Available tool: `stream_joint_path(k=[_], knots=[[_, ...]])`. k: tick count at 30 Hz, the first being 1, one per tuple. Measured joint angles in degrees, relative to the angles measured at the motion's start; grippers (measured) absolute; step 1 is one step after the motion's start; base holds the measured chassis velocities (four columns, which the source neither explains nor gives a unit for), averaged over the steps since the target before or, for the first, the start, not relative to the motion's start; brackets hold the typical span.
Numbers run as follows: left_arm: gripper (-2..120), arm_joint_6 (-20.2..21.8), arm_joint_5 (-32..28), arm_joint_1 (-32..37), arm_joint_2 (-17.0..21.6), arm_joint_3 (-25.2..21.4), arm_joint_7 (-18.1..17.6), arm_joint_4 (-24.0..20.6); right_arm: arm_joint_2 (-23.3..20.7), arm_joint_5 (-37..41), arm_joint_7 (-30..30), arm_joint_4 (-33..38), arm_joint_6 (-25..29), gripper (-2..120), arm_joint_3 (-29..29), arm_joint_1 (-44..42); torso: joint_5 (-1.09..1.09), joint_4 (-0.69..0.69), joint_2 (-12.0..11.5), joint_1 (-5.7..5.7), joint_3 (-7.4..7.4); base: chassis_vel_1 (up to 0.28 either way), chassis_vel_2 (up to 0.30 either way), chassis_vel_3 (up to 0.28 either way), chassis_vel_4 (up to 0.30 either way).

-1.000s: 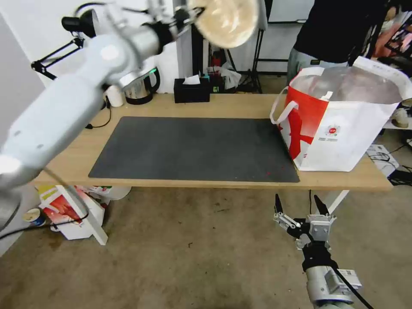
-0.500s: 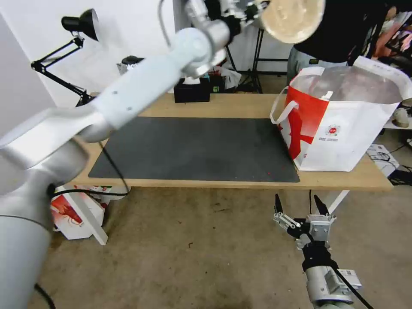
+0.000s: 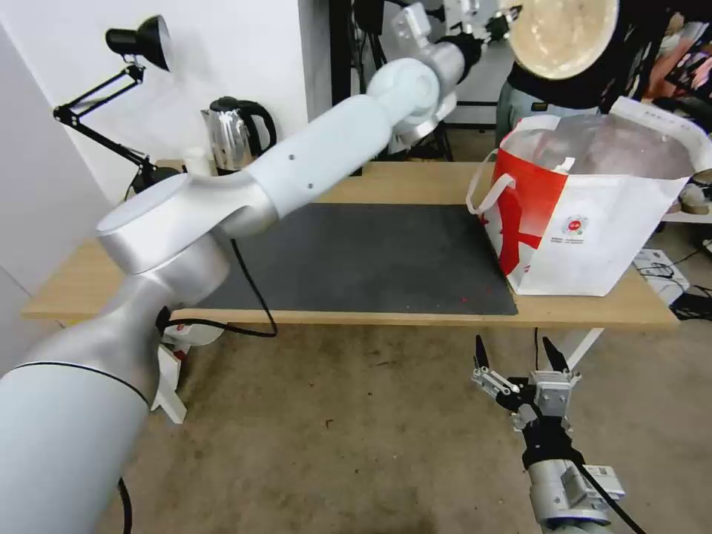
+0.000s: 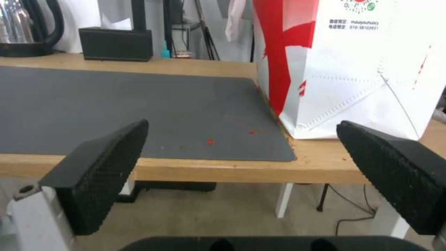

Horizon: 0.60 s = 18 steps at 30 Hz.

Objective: Pick up the trash from the table and place it into the takeout bag.

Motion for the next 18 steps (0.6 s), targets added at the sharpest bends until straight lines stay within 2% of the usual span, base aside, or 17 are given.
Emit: stream_joint_path(k=[3,10,18], knots=[[0,-0.2,0.3,0.1,-0.2,3.2,-0.1,0.4,0.0,0.0,0.0,0.0,0.0,100,0.0,0.0,-0.01,0.03,0.0,0.0,0.0,0.0,0.0,0.0,0.0],[0,-0.9,1.4,1.8,0.0,5.7,-1.0,-0.3,0.0,0.0,0.0,0.0,0.0,100,0.0,0.0,-0.01,0.02,0.0,0.0,0.0,0.0,0.0,0.0,0.0],[0,-0.7,1.4,3.0,0.2,9.6,-0.3,-0.1,0.0,0.0,0.0,0.0,0.0,100,0.0,0.0,-0.01,0.01,0.0,-0.01,0.0,0.0,0.0,0.0,0.0]])
